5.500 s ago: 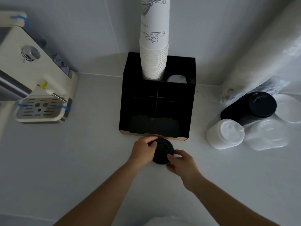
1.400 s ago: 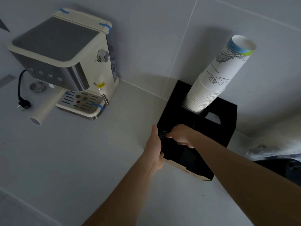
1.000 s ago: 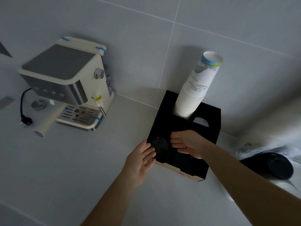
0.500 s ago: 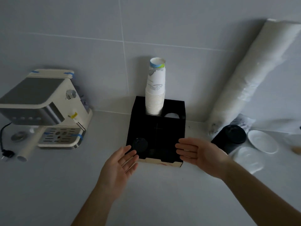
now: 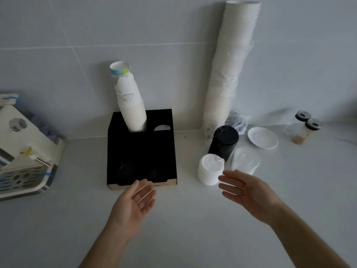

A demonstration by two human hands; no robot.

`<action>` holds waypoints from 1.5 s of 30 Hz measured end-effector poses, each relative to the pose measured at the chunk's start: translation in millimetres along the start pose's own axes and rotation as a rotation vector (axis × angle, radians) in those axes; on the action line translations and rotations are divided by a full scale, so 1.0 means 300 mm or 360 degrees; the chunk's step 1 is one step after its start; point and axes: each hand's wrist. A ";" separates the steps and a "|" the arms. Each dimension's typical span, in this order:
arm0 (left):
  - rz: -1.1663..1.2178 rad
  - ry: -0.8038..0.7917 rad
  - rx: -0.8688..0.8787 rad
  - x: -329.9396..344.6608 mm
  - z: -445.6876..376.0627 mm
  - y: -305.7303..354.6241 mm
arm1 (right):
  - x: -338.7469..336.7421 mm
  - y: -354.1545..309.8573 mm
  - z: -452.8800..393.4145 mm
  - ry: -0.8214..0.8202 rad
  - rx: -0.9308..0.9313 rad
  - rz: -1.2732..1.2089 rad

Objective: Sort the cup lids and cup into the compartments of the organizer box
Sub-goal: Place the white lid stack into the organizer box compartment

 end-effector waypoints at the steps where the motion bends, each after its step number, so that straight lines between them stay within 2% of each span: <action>1: -0.0017 -0.0004 -0.0016 0.015 0.001 -0.021 | -0.035 0.007 0.000 0.0037 0.0008 -0.0041; 7: -0.0093 0.0021 -0.0077 0.097 -0.007 -0.116 | -0.172 0.035 -0.013 0.0159 0.0029 -0.0136; 15: -0.0235 0.0083 -0.0099 0.185 -0.034 -0.177 | -0.243 0.070 -0.097 0.0140 0.0083 -0.0087; 20: -0.0341 0.0109 -0.0082 0.230 -0.057 -0.164 | -0.229 0.090 -0.159 0.0103 0.0138 -0.0060; 34: -0.0935 0.0008 -0.0041 0.444 -0.223 -0.230 | -0.102 0.101 -0.314 0.0164 0.0178 0.0078; 41: -0.1342 0.0079 0.0163 0.538 -0.361 -0.267 | -0.056 0.108 -0.384 0.0250 0.0053 0.0296; 45: -0.1416 0.0082 0.0268 0.585 -0.399 -0.276 | -0.043 0.115 -0.412 0.0229 0.0012 0.0315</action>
Point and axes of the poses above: each hand's wrist, its own z-axis away from the middle knuckle, its own x-axis out of the palm, y = z × x, and after that the axes turned 5 degrees about y, right-handed
